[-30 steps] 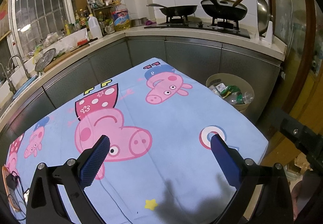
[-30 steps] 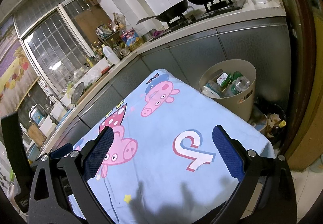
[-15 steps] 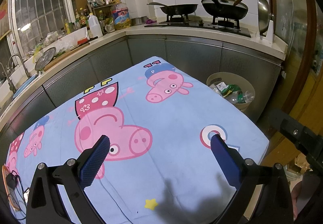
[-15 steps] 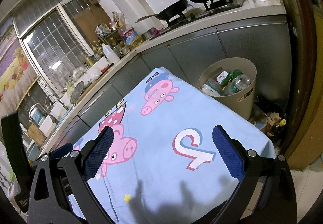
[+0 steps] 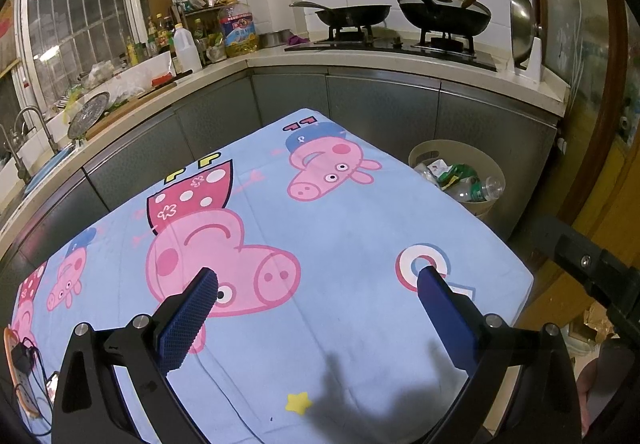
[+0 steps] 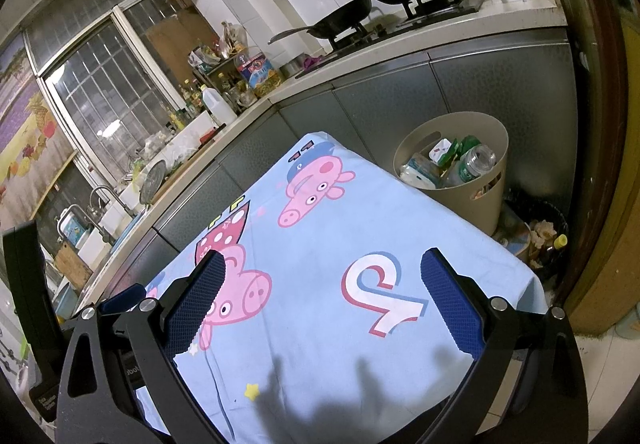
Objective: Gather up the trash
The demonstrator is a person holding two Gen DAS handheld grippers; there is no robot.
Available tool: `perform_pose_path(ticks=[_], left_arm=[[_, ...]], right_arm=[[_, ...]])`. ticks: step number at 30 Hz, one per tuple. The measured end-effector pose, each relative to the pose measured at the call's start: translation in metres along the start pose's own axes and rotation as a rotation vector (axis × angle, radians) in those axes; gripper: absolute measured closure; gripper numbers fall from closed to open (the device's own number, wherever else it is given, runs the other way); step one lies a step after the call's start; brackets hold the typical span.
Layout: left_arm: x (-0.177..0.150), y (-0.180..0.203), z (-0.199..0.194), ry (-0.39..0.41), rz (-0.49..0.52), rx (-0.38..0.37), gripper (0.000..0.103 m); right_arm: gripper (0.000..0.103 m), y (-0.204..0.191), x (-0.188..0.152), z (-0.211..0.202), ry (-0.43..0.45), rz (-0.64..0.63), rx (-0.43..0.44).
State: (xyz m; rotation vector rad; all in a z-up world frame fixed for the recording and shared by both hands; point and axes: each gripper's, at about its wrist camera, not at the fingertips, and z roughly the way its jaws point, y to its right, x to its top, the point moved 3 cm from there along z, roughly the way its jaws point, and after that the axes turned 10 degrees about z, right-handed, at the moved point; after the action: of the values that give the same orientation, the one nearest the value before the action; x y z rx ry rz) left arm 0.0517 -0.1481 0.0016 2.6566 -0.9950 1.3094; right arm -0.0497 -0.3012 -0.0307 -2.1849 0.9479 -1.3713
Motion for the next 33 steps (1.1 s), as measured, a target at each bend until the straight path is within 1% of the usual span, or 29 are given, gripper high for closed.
perform_pose_path(ticks=[11,16,20,28,31,33], left_arm=[[-0.001,0.0,0.001,-0.001,-0.002,-0.001,0.004],[-0.002,0.0,0.001,-0.002,-0.001,-0.003,0.004],[-0.001,-0.001,0.001,-0.002,-0.003,-0.004,0.004],[-0.005,0.001,0.0,-0.003,-0.006,-0.004,0.004],[-0.004,0.0,0.001,-0.004,-0.006,-0.004,0.004],[-0.004,0.0,0.001,-0.004,-0.007,-0.005,0.004]], right_arm=[[0.006,0.001,-0.004,0.002,-0.001,-0.002,-0.001],[0.006,0.0,-0.011,0.0,-0.002,-0.003,-0.002],[0.006,0.0,-0.007,0.001,-0.001,-0.003,-0.002],[0.006,-0.003,-0.03,-0.005,-0.008,-0.011,0.001],[0.006,-0.005,-0.035,-0.009,-0.008,-0.013,0.0],[0.006,-0.005,-0.031,-0.007,-0.007,-0.011,-0.001]])
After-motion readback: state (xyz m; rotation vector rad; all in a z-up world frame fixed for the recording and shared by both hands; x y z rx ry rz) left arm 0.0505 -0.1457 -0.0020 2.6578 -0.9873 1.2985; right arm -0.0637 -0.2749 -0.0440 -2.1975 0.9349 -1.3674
